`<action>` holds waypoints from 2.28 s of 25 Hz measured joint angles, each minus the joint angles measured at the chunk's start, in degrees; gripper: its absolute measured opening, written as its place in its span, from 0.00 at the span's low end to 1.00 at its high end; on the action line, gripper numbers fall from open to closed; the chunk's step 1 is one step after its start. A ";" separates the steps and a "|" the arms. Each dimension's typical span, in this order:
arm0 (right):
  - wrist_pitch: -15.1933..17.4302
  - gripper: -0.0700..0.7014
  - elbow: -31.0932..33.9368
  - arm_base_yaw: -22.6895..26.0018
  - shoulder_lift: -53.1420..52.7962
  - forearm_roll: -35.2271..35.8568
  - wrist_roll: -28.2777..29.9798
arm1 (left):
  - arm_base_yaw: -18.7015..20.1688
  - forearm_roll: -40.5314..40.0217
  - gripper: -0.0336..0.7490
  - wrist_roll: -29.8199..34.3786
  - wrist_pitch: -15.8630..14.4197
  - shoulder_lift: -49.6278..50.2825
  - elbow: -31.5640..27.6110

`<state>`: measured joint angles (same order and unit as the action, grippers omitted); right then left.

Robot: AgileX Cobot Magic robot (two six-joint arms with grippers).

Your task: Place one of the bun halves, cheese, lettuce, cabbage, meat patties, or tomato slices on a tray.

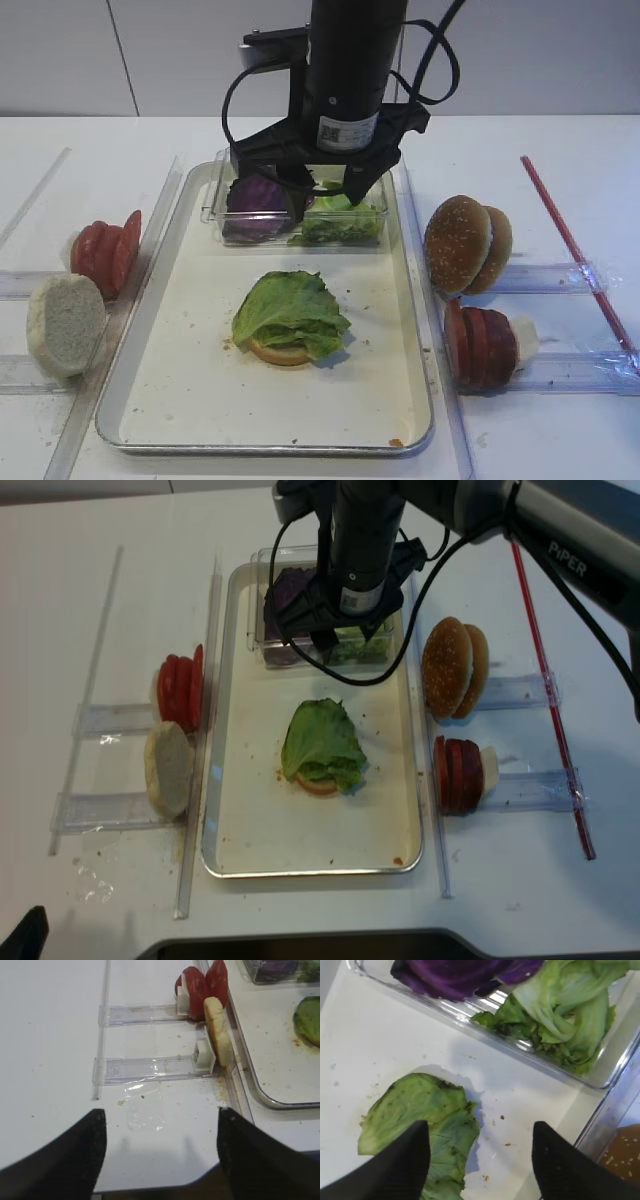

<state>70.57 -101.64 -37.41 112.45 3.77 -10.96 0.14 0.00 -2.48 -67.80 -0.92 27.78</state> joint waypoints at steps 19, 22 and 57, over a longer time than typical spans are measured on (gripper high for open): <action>0.21 0.69 0.00 20.43 -2.02 3.98 6.89 | 0.00 0.00 0.60 0.00 0.00 0.00 0.00; 0.21 0.69 0.00 24.66 -2.02 3.63 7.71 | 0.00 0.00 0.60 0.00 0.00 0.00 0.00; 0.82 0.69 40.53 35.30 -51.10 0.57 10.32 | 0.00 0.00 0.60 0.00 0.00 0.00 0.00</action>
<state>71.39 -61.11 -2.10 61.35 4.34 -0.64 0.14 0.00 -2.48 -67.80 -0.92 27.78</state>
